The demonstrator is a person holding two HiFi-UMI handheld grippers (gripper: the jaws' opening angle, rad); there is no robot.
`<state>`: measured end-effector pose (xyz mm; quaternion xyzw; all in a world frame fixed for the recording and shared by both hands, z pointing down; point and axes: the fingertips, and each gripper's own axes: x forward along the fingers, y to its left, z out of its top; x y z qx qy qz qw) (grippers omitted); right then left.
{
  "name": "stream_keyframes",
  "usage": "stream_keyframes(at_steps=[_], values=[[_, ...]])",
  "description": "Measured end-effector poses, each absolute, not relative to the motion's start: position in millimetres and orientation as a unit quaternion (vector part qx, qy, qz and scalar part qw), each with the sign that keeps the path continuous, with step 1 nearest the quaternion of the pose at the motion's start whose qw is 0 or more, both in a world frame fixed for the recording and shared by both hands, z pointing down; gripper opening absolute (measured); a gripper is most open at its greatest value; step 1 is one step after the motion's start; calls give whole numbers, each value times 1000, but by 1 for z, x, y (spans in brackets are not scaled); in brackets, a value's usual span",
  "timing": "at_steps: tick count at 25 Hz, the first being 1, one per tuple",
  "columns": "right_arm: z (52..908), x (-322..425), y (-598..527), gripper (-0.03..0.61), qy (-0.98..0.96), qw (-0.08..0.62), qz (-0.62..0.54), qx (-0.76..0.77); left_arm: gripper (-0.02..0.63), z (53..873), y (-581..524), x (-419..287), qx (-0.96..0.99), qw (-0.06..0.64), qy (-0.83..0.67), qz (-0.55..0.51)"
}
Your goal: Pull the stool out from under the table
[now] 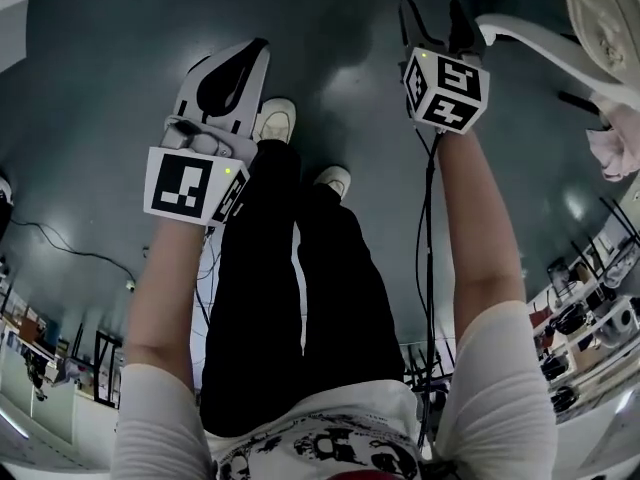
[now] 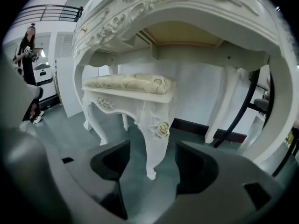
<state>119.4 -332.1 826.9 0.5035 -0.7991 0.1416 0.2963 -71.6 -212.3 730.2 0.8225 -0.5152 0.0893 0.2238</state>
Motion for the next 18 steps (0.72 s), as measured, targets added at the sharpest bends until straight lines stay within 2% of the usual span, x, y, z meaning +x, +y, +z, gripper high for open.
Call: stream_keyframes(at_steps=[8,18], values=[[857,107,-374,301,-798,325,114,495,17,750,-230,-76,828,215,-511,89],[873,94,-400,279,-796,315,118,504,17,759,-248,-83,829,190,-519,89]])
